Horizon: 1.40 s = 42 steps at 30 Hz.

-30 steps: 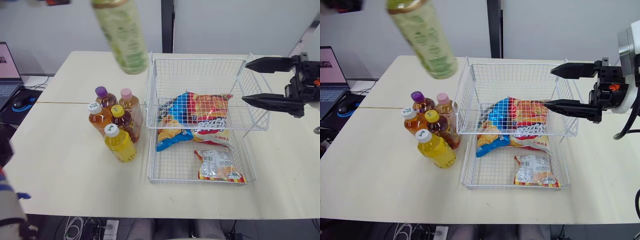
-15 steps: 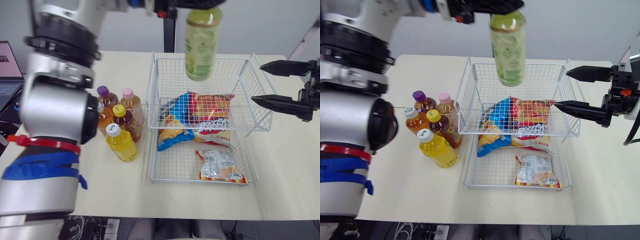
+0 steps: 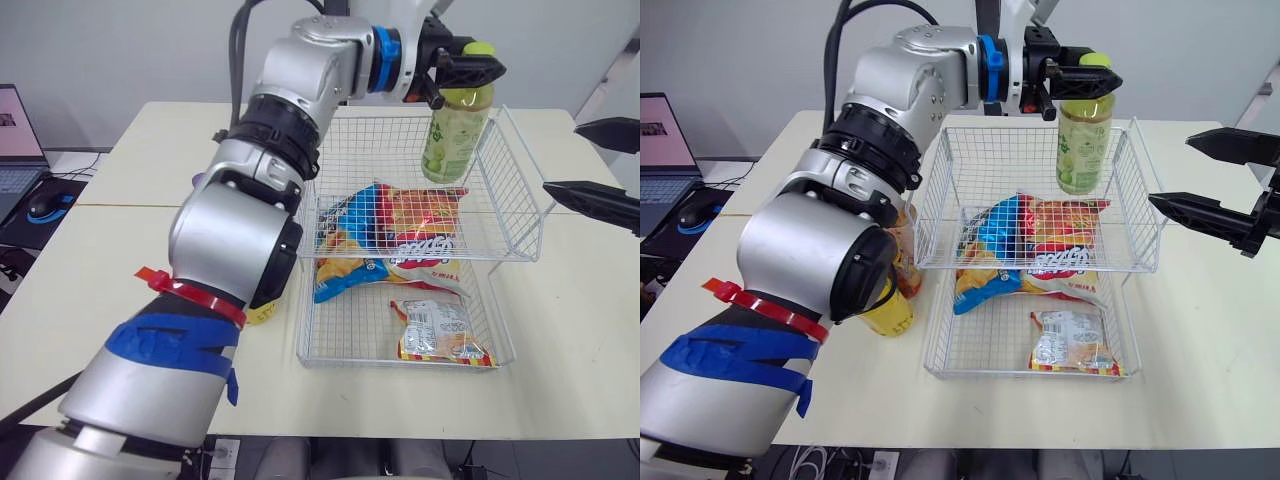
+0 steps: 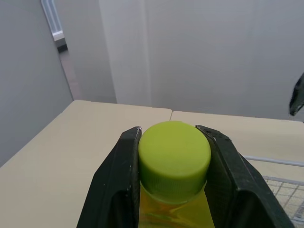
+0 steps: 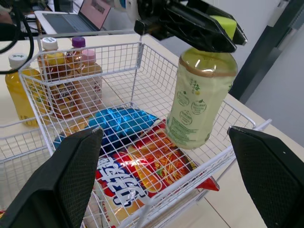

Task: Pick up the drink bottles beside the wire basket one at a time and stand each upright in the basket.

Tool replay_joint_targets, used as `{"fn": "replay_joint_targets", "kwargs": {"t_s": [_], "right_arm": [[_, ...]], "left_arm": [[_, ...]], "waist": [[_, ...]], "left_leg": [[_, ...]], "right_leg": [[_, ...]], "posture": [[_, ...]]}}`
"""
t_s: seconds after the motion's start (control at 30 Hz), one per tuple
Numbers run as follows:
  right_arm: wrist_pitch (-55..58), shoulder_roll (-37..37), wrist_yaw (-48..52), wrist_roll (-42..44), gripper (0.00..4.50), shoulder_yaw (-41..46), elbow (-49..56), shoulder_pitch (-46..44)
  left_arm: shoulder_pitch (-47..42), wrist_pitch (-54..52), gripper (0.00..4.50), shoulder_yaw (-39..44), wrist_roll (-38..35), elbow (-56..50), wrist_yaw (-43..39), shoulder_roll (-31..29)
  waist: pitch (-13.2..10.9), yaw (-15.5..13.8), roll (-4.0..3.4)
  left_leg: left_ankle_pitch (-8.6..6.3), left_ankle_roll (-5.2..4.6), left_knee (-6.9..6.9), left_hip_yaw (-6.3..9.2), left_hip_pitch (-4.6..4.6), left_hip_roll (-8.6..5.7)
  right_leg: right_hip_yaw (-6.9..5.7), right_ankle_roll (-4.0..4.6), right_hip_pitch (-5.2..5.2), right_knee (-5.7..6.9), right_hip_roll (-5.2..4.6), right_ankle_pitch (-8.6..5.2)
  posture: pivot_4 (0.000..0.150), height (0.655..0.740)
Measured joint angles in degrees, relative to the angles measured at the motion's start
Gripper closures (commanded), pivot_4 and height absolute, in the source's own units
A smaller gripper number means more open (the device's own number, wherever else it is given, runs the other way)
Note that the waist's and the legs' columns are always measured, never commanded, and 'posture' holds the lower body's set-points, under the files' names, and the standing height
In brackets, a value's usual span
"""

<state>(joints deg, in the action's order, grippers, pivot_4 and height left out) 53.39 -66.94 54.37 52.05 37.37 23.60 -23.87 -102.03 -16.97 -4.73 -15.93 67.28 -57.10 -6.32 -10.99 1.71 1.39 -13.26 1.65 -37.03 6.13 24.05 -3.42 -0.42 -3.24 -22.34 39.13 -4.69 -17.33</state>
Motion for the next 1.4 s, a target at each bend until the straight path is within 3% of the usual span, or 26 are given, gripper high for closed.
{"fn": "replay_joint_targets", "kwargs": {"t_s": [0.4, 0.43, 0.7, 1.1, 1.4], "right_arm": [[0.07, 0.13, -3.15, 2.16, 0.0, 2.13, 1.32, 1.41], [0.03, 0.13, -3.25, 2.17, 0.0, 2.15, 1.32, 1.51], [-0.4, 0.13, -3.5, 2.71, 0.0, 3.48, 1.45, 2.91], [-2.81, 0.13, -3.34, 2.53, 0.0, 3.46, 0.8, 2.92], [-4.19, 0.1, -2.97, 1.91, 0.0, 3.12, -0.03, 3.08]], "left_arm": [[-1.93, -0.12, 3.15, 4.24, 3.14, 3.52, 2.41, 2.83], [-1.98, -0.35, 2.42, 4.8, 3.16, 3.75, 2.37, 2.9], [-2.22, -0.45, 0.01, 5.61, 4.49, 4.3, 1.01, 3.03], [-4.49, -1.39, 0.01, 6.76, 5.06, 3.3, -3.08, -0.5], [-4.42, -5.09, 0.01, 6.92, 5.03, -1.49, -7.54, -6.86]], "waist": [[0.0, -0.01, 0.0], [0.0, 0.01, 0.0], [0.0, 0.01, 0.0], [0.0, 0.08, -0.01], [0.0, 0.13, -0.01]], "left_leg": [[0.01, -0.01, -0.02, -0.01, -0.04, -0.03], [0.01, -0.01, -0.02, -0.01, -0.05, -0.03], [0.02, -0.01, -0.02, -0.02, -0.07, -0.03], [0.03, -0.02, -0.03, -0.03, -0.13, -0.03], [0.03, -0.03, -0.09, -0.03, -0.15, -0.03]], "right_leg": [[-0.01, -0.02, 0.04, 0.02, -0.02, 0.01], [0.0, -0.02, 0.04, 0.04, -0.02, 0.01], [0.01, -0.02, 0.04, 0.08, -0.02, 0.01], [0.02, -0.03, 0.04, 0.21, -0.02, 0.01], [0.03, -0.03, 0.03, 0.32, -0.02, 0.01]], "posture": [[0.15, 0.74], [0.15, 0.74], [0.15, 0.74], [0.15, 0.74], [0.15, 0.74]]}}
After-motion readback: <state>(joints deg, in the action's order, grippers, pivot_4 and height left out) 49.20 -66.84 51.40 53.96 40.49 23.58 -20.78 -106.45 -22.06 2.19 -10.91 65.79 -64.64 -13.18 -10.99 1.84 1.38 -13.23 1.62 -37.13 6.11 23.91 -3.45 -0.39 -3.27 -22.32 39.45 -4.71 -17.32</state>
